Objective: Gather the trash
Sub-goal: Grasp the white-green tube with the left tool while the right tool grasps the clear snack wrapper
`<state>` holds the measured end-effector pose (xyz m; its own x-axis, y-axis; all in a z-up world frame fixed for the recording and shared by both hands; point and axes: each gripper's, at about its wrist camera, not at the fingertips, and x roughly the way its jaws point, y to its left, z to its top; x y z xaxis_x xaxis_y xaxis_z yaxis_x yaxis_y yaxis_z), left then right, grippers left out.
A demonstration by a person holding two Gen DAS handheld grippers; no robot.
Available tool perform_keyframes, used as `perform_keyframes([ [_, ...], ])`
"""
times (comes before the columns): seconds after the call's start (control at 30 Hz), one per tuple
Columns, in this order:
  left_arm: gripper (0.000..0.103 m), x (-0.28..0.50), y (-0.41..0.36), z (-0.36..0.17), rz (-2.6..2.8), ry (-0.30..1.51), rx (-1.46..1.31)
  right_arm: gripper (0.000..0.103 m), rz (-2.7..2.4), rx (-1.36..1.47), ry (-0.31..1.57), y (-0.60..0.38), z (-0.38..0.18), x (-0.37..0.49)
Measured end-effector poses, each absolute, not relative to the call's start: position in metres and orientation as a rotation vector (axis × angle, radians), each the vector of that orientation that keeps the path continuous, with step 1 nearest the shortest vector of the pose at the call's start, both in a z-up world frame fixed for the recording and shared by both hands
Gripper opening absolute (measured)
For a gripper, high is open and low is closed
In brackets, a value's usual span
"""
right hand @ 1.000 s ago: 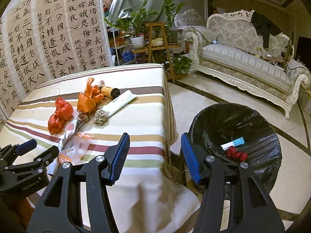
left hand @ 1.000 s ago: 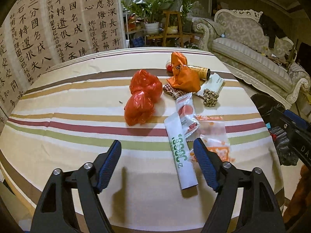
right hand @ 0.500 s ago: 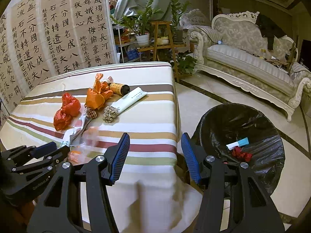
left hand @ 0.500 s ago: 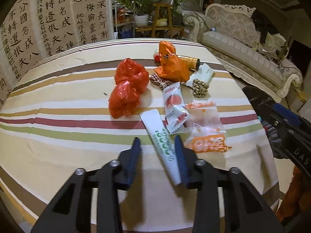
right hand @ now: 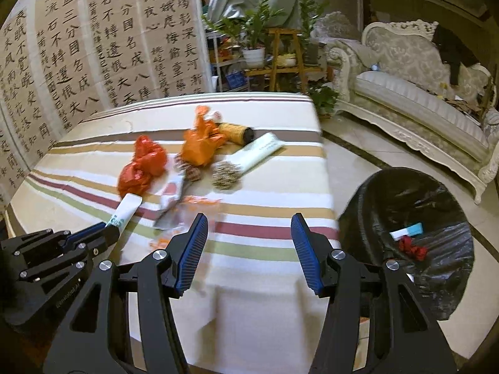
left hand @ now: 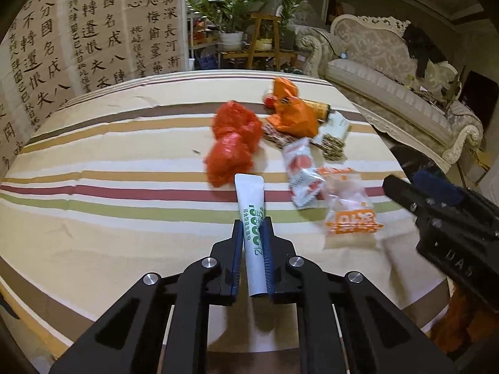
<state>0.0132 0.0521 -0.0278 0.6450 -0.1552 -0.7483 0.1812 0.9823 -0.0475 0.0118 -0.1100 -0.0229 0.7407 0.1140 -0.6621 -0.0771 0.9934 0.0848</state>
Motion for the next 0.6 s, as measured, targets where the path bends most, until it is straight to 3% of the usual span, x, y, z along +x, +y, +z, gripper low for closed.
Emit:
perform_keyframes([
  [0.47, 0.013, 0.023, 0.091, -0.029, -0.114, 0.827, 0.004, 0.061, 0.151, -0.008, 0.823, -0.064, -0.039, 0.030],
  [0.5, 0.013, 0.023, 0.091, -0.029, -0.115, 0.827, 0.003, 0.060, 0.152, -0.005, 0.834, -0.065, -0.039, 0.031],
  [0.6, 0.013, 0.025, 0.089, -0.030, -0.123, 0.829, -0.001, 0.042, 0.170, 0.004, 0.865, -0.066, -0.043, 0.032],
])
